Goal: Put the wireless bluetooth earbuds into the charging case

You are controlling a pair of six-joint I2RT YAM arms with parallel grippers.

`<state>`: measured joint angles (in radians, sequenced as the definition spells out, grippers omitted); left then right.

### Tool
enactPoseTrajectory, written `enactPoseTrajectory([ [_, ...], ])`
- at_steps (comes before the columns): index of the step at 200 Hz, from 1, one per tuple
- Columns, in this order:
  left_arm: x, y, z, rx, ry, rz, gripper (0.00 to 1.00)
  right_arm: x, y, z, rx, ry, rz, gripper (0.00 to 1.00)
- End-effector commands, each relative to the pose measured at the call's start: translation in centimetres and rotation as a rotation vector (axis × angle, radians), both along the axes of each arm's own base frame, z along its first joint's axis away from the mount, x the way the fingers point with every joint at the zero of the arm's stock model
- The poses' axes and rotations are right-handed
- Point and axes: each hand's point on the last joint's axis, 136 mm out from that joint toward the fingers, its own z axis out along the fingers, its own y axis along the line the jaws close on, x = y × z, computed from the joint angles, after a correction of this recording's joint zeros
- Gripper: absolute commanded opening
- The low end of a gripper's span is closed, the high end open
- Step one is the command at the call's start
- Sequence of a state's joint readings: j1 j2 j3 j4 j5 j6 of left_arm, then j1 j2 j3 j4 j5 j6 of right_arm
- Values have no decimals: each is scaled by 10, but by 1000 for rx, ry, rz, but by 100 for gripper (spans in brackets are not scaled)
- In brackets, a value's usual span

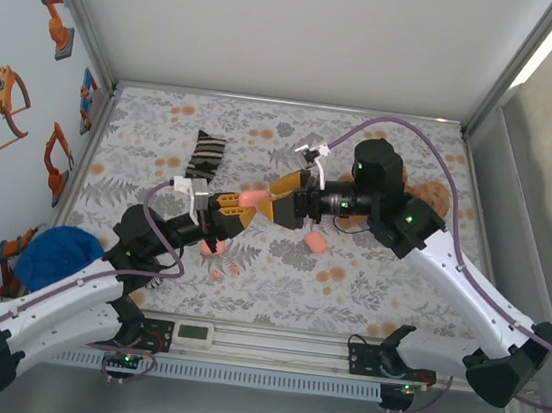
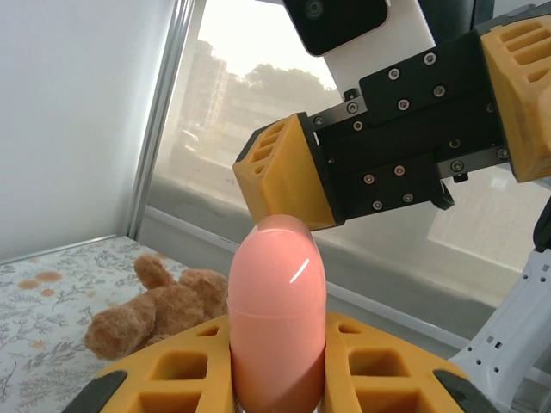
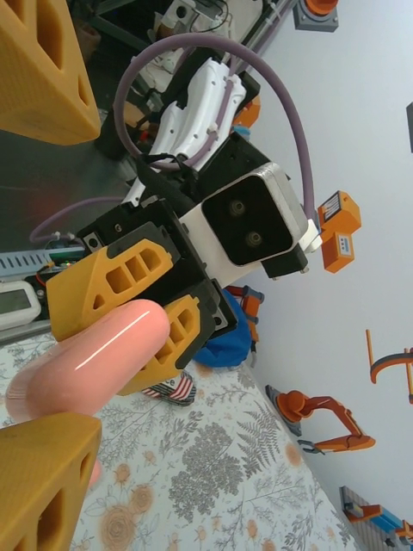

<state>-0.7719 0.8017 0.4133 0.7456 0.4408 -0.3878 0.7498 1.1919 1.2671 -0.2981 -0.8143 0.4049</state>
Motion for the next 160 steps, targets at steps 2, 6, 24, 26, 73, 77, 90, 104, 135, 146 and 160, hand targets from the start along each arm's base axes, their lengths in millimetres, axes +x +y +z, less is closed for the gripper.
enactPoseTrajectory([
  [2, -3, 3, 13, -24, -40, 2, 0, -2, -8, 7, -31, -96, -29, 80],
  [6, -4, 3, 13, -25, -42, 0, 0, 0, -10, 5, -42, -110, -39, 80],
  [24, -7, 3, 14, -25, -44, -15, 0, 6, -14, 2, -85, -171, -74, 80],
  [26, -8, 3, 14, -25, -43, -18, 0, 7, -14, 2, -89, -178, -76, 80],
  [73, -18, 5, 18, -30, -61, -54, 0, 2, -14, -1, -97, -383, 8, 81],
  [77, -18, 5, 19, -31, -63, -57, 0, -1, -14, 0, -89, -401, 28, 81],
  [90, -21, 6, 20, -30, -70, -63, 0, -9, -13, 1, -64, -457, 92, 80],
  [104, -23, 7, 21, -32, -79, -66, 0, -16, -12, 2, -43, -519, 139, 80],
  [135, -27, 9, 25, -36, -94, -74, 0, -21, -10, 2, -10, -595, 194, 81],
  [146, -29, 9, 26, -39, -99, -79, 0, -21, -8, 2, -2, -601, 206, 81],
  [160, -31, 10, 28, -43, -111, -84, 0, -19, -6, 3, 0, -597, 213, 80],
])
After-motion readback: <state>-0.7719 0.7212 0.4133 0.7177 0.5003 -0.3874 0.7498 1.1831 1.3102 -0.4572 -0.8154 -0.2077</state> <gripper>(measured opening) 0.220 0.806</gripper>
